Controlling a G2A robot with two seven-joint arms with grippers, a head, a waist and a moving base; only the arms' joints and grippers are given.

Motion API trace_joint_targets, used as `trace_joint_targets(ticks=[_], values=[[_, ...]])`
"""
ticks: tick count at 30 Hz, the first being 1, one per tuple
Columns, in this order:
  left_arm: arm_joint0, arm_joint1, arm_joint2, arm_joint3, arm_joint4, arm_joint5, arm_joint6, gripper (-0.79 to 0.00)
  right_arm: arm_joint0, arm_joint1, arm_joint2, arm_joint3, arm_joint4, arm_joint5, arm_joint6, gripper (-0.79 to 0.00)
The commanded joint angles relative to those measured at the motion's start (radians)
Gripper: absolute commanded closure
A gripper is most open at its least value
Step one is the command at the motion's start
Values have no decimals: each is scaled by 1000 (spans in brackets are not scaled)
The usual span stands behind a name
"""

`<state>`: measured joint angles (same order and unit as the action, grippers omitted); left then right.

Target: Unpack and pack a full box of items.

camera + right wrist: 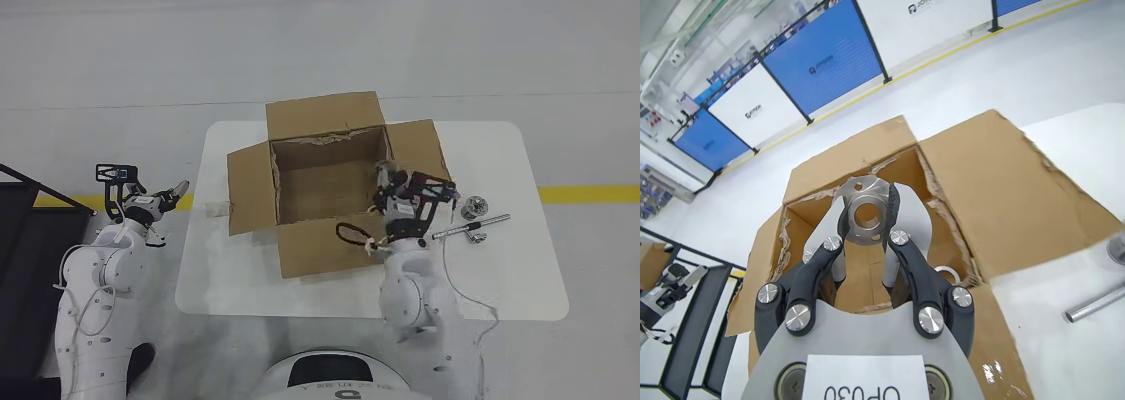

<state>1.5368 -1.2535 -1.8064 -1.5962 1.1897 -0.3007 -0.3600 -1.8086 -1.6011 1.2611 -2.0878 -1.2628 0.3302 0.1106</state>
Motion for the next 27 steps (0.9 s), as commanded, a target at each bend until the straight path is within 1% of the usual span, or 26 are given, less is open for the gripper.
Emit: trace_joint_targets(ticks=[1, 5, 8, 10, 12, 14, 15, 17, 18, 20, 23, 27], values=[[0, 0, 0, 0, 0, 0, 0, -785, -78, 2, 30, -26, 61, -4, -96, 0], [0, 0, 0, 0, 0, 0, 0, -785, -196, 3, 89, -52, 193, -20, -253, 0], [0, 0, 0, 0, 0, 0, 0, -785, -266, 2, 137, -48, 308, -35, -345, 0], [0, 0, 0, 0, 0, 0, 0, -785, -293, 3, 166, -37, 369, -60, -376, 0], [0, 0, 0, 0, 0, 0, 0, -785, -306, 4, 191, -13, 421, -86, -380, 0], [0, 0, 0, 0, 0, 0, 0, -785, -290, 4, 212, 15, 473, -71, -359, 0], [0, 0, 0, 0, 0, 0, 0, -785, -273, 4, 221, 30, 494, -50, -339, 0], [0, 0, 0, 0, 0, 0, 0, -785, -232, 3, 235, 60, 518, 22, -296, 0], [0, 0, 0, 0, 0, 0, 0, -785, -206, 2, 241, 78, 523, 82, -278, 0], [0, 0, 0, 0, 0, 0, 0, -785, -155, 0, 237, 104, 510, 170, -242, 0], [0, 0, 0, 0, 0, 0, 0, -785, -109, -2, 224, 137, 488, 279, -219, 0], [0, 0, 0, 0, 0, 0, 0, -785, -73, -8, 207, 162, 478, 403, -209, 0]])
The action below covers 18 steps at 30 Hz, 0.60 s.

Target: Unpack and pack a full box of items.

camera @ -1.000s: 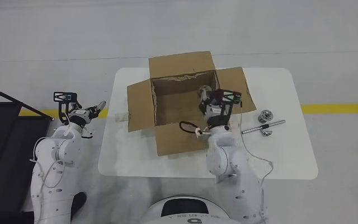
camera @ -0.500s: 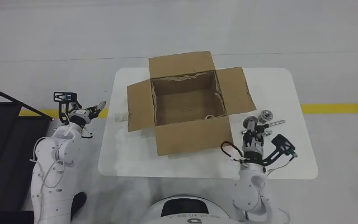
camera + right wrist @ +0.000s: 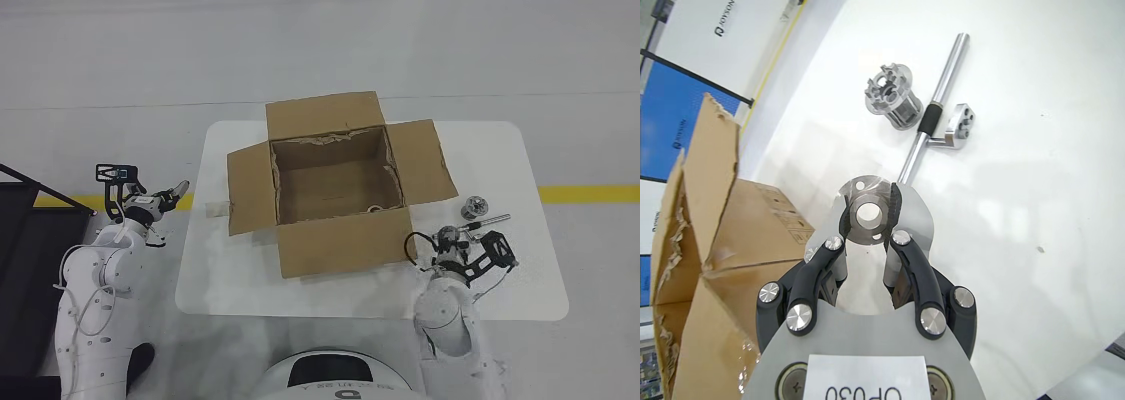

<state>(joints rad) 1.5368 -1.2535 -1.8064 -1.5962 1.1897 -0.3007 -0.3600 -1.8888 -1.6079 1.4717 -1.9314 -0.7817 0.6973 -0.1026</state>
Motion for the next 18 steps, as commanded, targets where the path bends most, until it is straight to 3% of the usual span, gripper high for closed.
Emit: trace_joint_targets(ticks=[1, 14, 18], values=[[0, 0, 0, 0, 0, 0, 0, -785, 12, -2, -6, 14, -7, 67, 11, 0], [0, 0, 0, 0, 0, 0, 0, -785, 116, -13, -19, 88, -31, 312, 36, 0], [0, 0, 0, 0, 0, 0, 0, -785, 149, -15, -13, 121, -41, 315, 50, 0]])
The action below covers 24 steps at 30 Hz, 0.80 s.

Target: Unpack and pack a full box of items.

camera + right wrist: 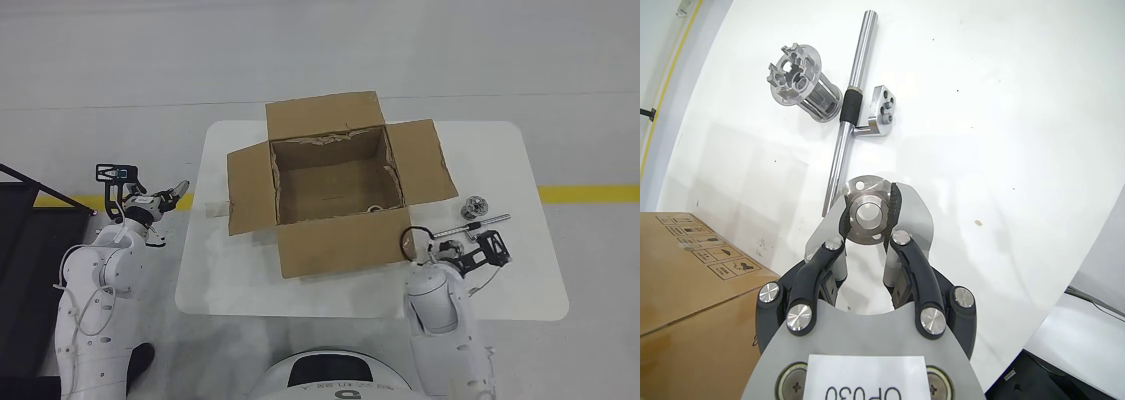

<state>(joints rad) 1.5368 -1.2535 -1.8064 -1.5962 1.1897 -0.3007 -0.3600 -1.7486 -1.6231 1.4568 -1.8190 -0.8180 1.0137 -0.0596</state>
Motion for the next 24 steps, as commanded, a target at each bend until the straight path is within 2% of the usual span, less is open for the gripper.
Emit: trace_joint_targets(ticks=[1, 8, 14, 15, 18, 24], values=[[0, 0, 0, 0, 0, 0, 0, -785, 19, 0, 6, 19, -7, -1, 15, 0], [0, 0, 0, 0, 0, 0, 0, -785, 111, -4, 66, 135, -29, -1, 90, 0], [0, 0, 0, 0, 0, 0, 0, -785, 129, -4, 84, 145, -52, -1, 127, -3], [0, 0, 0, 0, 0, 0, 0, -785, 129, -5, 86, 145, -55, -1, 130, -22], [0, 0, 0, 0, 0, 0, 0, -785, 131, -7, 86, 147, -69, -1, 136, -160], [0, 0, 0, 0, 0, 0, 0, -785, 111, -15, 87, 120, -88, -1, 141, -246]])
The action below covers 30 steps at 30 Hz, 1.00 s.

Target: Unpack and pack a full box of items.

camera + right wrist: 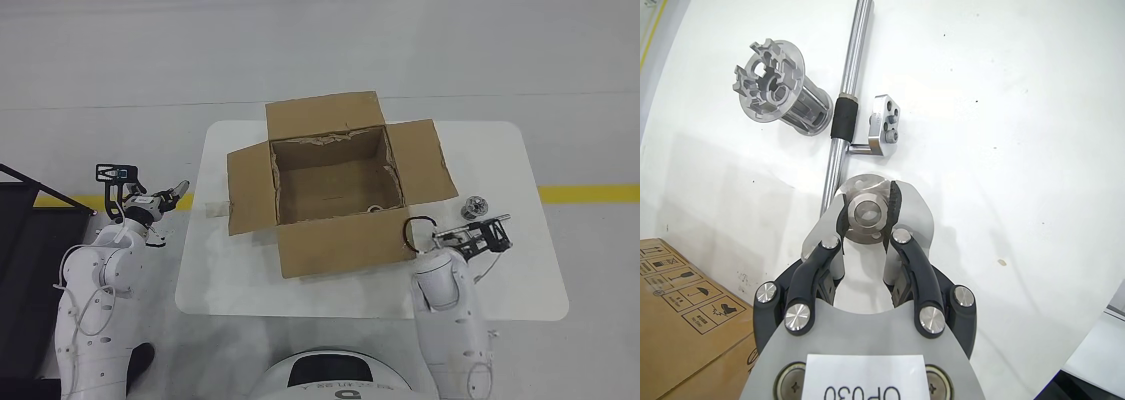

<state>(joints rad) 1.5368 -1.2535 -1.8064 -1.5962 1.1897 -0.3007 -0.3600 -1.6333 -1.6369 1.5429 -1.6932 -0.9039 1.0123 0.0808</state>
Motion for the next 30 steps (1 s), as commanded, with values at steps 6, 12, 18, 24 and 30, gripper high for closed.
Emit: trace_joint_targets(ticks=[6, 12, 18, 24, 30], values=[[0, 0, 0, 0, 0, 0, 0, -785, -34, -9, -7, -56, 3, -16, -21, -271], [0, 0, 0, 0, 0, 0, 0, -785, -172, -15, -54, -215, 46, -201, -145, -311], [0, 0, 0, 0, 0, 0, 0, -785, -356, -17, -136, -344, 51, -469, -340, -323], [0, 0, 0, 0, 0, 0, 0, -785, -446, 10, -208, -410, -75, -872, -307, -394], [0, 0, 0, 0, 0, 0, 0, -785, -364, 23, -239, -420, -172, -931, -96, -770]])
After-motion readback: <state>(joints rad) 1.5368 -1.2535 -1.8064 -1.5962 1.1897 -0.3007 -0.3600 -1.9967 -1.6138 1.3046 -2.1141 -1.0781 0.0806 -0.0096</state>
